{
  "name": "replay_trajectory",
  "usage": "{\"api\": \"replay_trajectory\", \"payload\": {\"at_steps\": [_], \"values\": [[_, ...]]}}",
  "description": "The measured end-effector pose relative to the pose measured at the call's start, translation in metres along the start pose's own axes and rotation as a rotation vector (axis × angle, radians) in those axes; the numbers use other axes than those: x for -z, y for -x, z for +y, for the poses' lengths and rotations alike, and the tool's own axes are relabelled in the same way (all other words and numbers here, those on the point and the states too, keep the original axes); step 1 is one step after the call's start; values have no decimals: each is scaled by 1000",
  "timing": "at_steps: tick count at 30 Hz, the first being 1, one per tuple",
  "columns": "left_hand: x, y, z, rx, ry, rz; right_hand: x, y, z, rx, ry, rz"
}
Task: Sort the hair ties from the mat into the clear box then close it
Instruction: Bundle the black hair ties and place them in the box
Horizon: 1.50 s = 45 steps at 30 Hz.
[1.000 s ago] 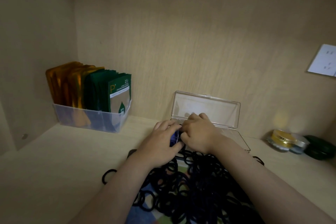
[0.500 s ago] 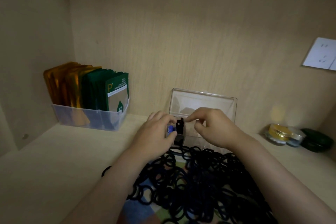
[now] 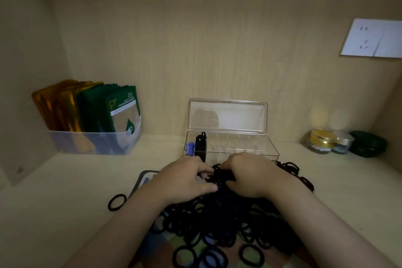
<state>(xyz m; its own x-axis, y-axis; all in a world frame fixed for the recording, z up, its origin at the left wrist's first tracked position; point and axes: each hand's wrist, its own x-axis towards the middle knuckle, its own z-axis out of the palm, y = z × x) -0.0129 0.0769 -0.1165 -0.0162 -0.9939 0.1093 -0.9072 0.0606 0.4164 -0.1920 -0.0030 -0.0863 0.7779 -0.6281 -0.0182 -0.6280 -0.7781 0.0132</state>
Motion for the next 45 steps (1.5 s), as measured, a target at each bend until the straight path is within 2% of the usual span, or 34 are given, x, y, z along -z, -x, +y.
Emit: {"api": "replay_trajectory", "payload": {"at_steps": [3, 7, 14, 17, 22, 24, 29, 32, 35, 38, 42, 45], "values": [[-5, -1, 1, 2, -30, 20, 0, -4, 3, -12, -2, 25], [-1, -1, 1, 55, 101, 85, 6, -1, 8, -39, -118, 102], [9, 1, 1, 227, 518, 178, 15, 3, 19, -86, -842, 164], [8, 1, 6, 286, 643, 190, 15, 3, 14, -117, -1089, 113], [8, 0, 11, 353, 795, 147, 19, 2, 10, -53, -1430, 19], [7, -1, 14, 348, 872, 122, 18, 2, 5, -32, -1431, 11], [9, 2, 19, 321, 1073, 30, 6, -3, -12, -100, -1165, 86], [11, 0, 16, 361, 1067, 75, 0, -7, -11, -156, -1134, 158], [15, 1, 16, 355, 1139, 16, -2, -7, -11, -157, -1152, 168], [18, 4, 13, 292, 1070, -34, -1, -7, -9, -180, -1135, 149], [22, 4, 7, 305, 1031, 22, 4, -1, -2, -140, -1125, 76], [23, 5, 9, 277, 1029, 22, 6, -1, -3, -116, -1176, 89]]}}
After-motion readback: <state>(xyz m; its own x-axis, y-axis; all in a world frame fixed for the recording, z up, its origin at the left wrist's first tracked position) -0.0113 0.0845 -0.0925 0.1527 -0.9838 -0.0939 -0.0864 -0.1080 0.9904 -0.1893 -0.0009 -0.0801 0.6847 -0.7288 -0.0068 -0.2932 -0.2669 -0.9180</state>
